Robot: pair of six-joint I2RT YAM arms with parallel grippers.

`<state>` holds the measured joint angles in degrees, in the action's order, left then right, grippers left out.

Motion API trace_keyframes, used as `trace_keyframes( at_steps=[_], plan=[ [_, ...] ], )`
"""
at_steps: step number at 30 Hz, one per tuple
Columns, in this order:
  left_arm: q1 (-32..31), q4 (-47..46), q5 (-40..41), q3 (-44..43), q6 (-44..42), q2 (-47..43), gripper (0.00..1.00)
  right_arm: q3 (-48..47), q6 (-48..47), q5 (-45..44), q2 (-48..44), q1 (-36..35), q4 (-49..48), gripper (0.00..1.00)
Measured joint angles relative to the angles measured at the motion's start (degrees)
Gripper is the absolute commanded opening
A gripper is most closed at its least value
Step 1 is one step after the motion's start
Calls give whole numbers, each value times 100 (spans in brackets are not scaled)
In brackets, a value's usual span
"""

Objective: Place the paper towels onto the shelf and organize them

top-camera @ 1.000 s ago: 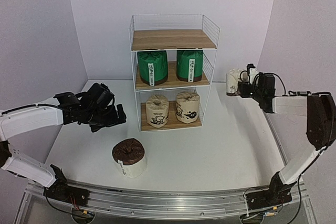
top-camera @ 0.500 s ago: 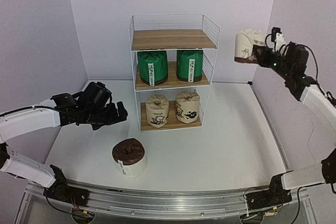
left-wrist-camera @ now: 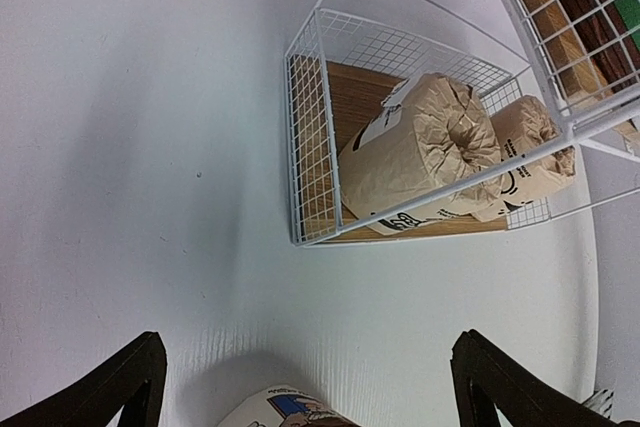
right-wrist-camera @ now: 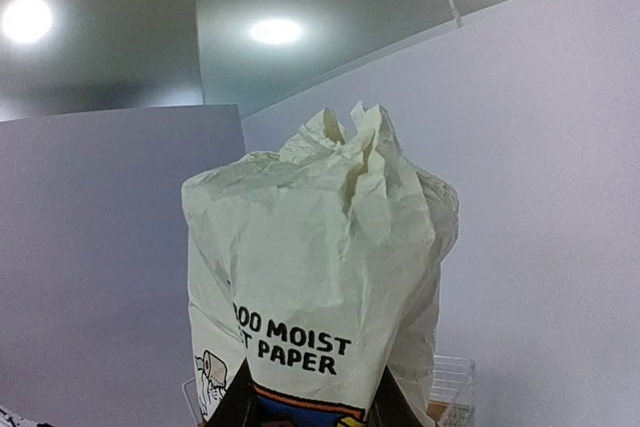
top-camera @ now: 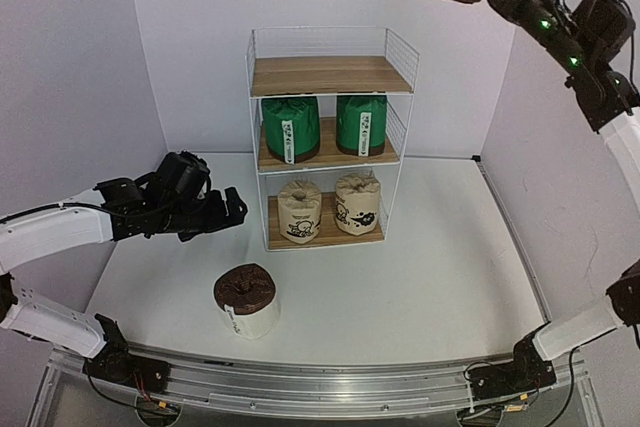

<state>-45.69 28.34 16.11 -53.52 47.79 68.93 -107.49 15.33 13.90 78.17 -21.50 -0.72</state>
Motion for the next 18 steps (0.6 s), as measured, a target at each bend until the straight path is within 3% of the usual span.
trace_keyframes(
  at_steps=[9, 14, 18],
  plan=[
    [0, -10, -6, 24, 14, -3, 100, -542, -830, -982, 1419, -1832, 352, 0],
    [0, -38, -1, 182, 28, -82, 100, -535, -1774, -2162, 1874, -2621, 454, 0],
    [0, -36, -3, 280, 58, -182, 100, -248, -2603, -3252, 1950, -3165, -35, 0]
  ],
)
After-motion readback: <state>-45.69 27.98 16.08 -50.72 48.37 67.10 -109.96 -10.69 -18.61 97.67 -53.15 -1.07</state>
